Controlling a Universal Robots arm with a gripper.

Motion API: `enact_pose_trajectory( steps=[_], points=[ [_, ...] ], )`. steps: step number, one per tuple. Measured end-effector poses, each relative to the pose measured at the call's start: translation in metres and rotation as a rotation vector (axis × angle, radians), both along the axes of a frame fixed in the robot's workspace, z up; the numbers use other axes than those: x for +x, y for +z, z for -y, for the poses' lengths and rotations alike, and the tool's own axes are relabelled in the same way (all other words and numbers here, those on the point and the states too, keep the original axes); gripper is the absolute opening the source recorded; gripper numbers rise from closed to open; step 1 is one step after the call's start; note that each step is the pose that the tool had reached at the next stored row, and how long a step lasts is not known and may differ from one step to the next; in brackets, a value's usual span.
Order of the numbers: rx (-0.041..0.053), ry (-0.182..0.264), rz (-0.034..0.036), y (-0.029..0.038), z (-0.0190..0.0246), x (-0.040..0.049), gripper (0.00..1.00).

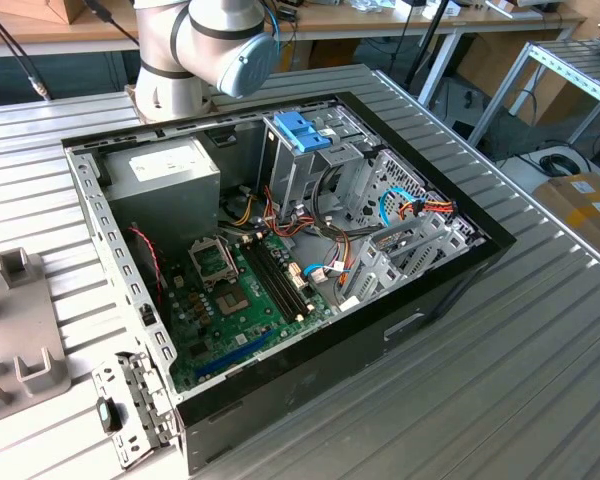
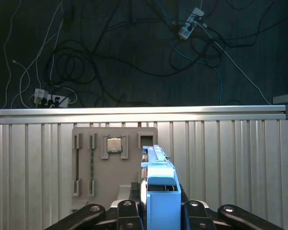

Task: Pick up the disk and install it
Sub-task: 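Pick up the disk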

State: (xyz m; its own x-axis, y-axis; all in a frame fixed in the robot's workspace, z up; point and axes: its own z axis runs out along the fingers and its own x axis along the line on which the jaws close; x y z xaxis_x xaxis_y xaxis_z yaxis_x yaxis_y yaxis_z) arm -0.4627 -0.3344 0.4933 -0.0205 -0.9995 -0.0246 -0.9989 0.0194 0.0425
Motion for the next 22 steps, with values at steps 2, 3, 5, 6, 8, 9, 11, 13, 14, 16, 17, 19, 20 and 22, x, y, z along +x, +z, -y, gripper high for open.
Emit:
enact_pose_trajectory(
  steps=[2, 3, 5, 6, 8, 9, 11, 13, 14, 16, 17, 19, 20, 22],
  points=[
    [0.0, 0.0, 0.0001, 0.0004, 0.0, 0.0, 0.37],
    [0.0, 0.0, 0.0001, 0.0006, 0.0, 0.0, 0.37],
    [0.0, 0.0, 0.0, 0.0011, 0.0, 0.0, 0.37],
    [0.0, 0.0, 0.0, 0.0014, 0.0, 0.0, 0.37],
    [0.0, 0.0, 0.0, 0.002, 0.0, 0.0, 0.37],
    [0.0, 0.0, 0.0, 0.0022, 0.0, 0.0, 0.37],
    [0.0001, 0.0, 0.0002, 0.0028, 0.0, 0.0, 0.37],
    [0.0, 0.0, 0.0, 0.003, 0.0, 0.0, 0.37],
    [0.0, 0.0, -0.0001, 0.0032, 0.0, 0.0, 0.37],
    [0.0, 0.0, -0.0001, 0.0041, 0.0, 0.0, 0.37],
    [0.0, 0.0, 0.0, 0.005, 0.0, 0.0, 0.37],
    [0.0, 0.0, 0.0, 0.0069, 0.0, 0.0, 0.37],
    [0.0, 0.0, 0.0, 0.0126, 0.0, 0.0, 0.37],
    [0.0, 0.0, 0.0001, 0.0188, 0.0, 0.0001, 0.37]
  ],
)
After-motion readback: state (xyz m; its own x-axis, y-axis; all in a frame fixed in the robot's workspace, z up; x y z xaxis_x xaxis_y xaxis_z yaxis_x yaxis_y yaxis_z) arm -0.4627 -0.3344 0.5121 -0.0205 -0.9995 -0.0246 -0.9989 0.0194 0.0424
